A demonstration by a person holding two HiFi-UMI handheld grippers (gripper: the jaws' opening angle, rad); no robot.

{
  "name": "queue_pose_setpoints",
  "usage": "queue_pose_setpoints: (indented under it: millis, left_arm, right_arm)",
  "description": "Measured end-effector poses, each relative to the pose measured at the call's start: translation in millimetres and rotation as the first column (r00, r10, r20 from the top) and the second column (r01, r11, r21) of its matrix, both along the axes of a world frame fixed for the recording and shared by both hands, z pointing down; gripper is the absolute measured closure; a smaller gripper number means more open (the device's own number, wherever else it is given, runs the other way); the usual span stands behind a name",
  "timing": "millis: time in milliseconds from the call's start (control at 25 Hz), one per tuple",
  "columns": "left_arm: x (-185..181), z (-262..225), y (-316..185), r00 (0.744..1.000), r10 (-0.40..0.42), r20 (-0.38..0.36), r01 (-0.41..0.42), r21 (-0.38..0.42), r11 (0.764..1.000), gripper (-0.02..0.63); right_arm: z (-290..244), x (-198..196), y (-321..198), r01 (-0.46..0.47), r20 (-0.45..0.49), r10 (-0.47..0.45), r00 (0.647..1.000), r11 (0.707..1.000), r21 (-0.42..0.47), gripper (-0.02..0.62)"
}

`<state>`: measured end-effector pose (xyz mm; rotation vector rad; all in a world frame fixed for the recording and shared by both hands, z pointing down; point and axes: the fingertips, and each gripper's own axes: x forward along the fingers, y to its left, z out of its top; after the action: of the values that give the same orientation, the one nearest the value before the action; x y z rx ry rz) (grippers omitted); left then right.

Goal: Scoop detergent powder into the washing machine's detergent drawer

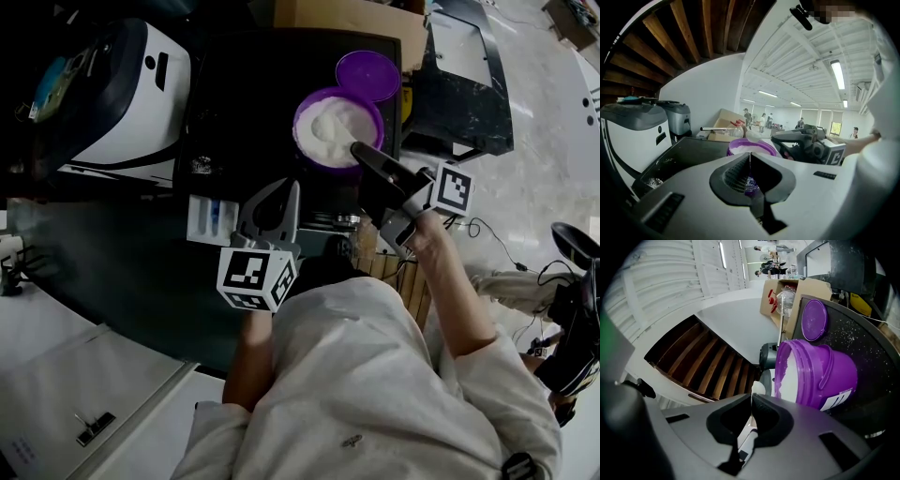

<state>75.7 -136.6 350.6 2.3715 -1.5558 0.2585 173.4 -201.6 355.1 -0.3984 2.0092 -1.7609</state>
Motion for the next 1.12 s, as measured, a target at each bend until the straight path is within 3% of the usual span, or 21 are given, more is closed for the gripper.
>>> queue_pose_setpoints:
  millis: [360,1120]
  left_arm:
    - [-28,5,16,0.999,-0.027,-0.017,0.027,-0.009,1.000,0.586]
    - [-117,2,36,0.999,-0.003,-0.032,0.003,-0.015,1.000,0.586]
  right_arm:
    - [-5,-22,21,0.023,-0.015,-0.022,1.000,0.999,0.038,0.584]
    - [-1,-96,64,-0.007,-0.020,0.007,1.000,1.000,0.020,0.584]
